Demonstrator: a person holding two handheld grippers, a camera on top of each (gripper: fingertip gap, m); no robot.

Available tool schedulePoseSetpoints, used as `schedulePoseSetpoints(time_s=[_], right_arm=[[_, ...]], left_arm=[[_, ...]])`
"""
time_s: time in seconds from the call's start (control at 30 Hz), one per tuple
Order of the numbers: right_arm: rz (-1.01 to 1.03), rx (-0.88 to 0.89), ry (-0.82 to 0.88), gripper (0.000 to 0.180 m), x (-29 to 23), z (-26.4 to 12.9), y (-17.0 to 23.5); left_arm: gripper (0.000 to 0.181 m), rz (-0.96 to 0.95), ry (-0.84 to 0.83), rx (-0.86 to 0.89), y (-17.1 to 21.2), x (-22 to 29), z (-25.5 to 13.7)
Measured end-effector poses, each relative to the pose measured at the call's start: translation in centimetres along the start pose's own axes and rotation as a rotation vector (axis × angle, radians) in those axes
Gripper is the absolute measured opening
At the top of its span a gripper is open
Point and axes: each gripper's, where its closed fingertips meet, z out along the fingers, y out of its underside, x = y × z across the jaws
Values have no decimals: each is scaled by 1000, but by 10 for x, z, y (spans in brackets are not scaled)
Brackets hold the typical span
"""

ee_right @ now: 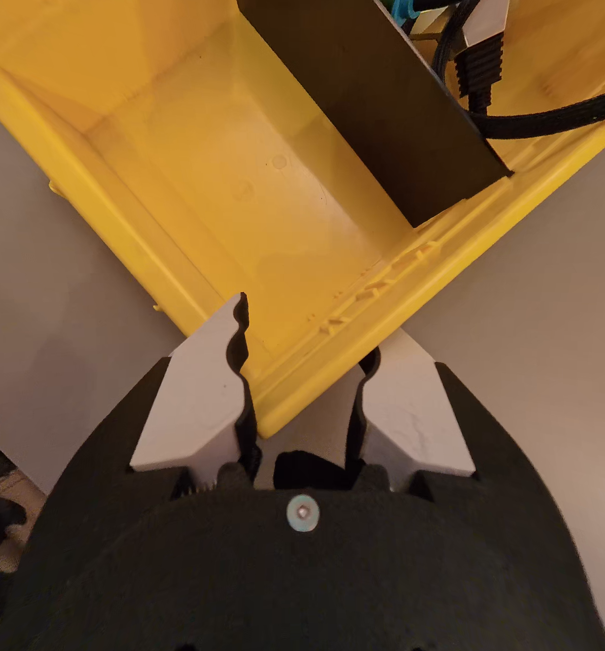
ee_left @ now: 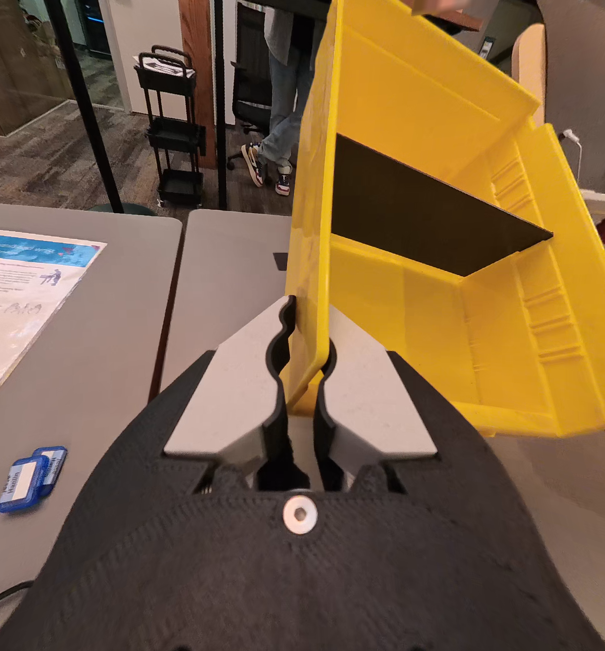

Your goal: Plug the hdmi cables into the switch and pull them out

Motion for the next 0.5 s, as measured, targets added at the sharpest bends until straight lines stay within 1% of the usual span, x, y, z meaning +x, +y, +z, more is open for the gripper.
schedulePoseSetpoints(time_s=[0.33, 0.43, 0.5], right_arm=[[-31, 96, -90, 66, -52, 38, -64], [-31, 123, -125, 70, -68, 51, -86], [-22, 142, -157, 76, -78, 60, -101]], left_arm=[[4, -34, -35, 61, -18, -18, -20], [4, -32, -48, 72, -26, -20, -26], [5, -28, -56, 79, -32, -20, -30]])
